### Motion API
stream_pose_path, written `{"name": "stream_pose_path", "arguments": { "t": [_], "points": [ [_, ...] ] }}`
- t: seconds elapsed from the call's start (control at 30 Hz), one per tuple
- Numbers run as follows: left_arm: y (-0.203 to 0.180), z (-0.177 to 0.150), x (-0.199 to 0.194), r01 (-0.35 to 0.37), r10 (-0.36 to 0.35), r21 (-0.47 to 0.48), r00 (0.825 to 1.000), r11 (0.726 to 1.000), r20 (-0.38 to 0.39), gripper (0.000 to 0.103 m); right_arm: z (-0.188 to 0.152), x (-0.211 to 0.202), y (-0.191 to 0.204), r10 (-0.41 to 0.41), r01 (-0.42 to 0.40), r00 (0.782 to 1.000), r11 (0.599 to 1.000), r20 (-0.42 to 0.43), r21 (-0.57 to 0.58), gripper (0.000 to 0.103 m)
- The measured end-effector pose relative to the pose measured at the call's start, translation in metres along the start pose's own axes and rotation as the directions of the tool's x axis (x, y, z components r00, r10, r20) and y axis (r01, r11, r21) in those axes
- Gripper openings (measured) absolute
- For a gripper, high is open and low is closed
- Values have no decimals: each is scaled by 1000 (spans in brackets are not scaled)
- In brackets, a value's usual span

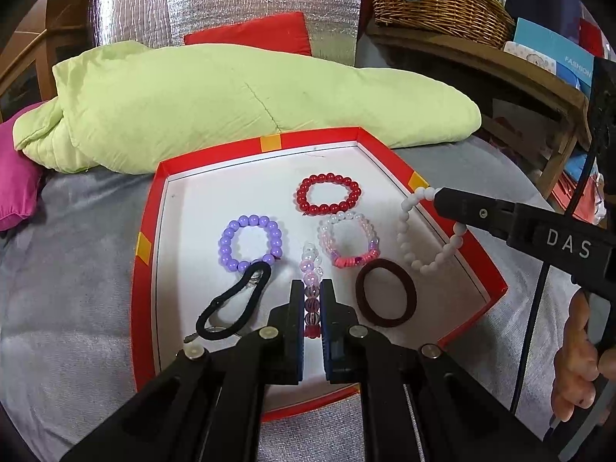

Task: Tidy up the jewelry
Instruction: 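Open the left tool on the pale pink bracelet while the right tool releases the white one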

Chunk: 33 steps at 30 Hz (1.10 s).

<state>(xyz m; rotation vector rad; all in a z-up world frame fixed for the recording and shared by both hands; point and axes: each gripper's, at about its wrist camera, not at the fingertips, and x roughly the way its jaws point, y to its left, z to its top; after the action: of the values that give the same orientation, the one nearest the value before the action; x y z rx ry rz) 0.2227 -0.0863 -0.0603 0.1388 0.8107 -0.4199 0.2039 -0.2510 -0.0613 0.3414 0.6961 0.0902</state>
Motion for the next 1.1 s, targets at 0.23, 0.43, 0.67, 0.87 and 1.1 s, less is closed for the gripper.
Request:
{"name": "stream_pose_path", "arguments": {
  "t": [0.23,0.43,0.67,0.87,1.1],
  "points": [
    [-2,-2,3,5,-5,5,1000,1000,-9,8,-1,4,-3,-8,8,1000,1000,-13,10,11],
    [-2,-3,5,7,-7,9,1000,1000,-17,8,-3,6,-3,-11,11,1000,1000,-20,10,11],
    [-4,-4,10,11,-10,13,1000,1000,-29,8,-4,10,-3,-13,13,1000,1000,-29,12,11],
    [-4,-4,11,11,-11,14,999,1000,-34,8,-5,11,-3,-16,16,999,1000,-33,9,11],
    [-3,-7,14,7,-7,11,999,1000,-42,8,-4,10,-3,-15,15,999,1000,-33,8,11]
  ]
}}
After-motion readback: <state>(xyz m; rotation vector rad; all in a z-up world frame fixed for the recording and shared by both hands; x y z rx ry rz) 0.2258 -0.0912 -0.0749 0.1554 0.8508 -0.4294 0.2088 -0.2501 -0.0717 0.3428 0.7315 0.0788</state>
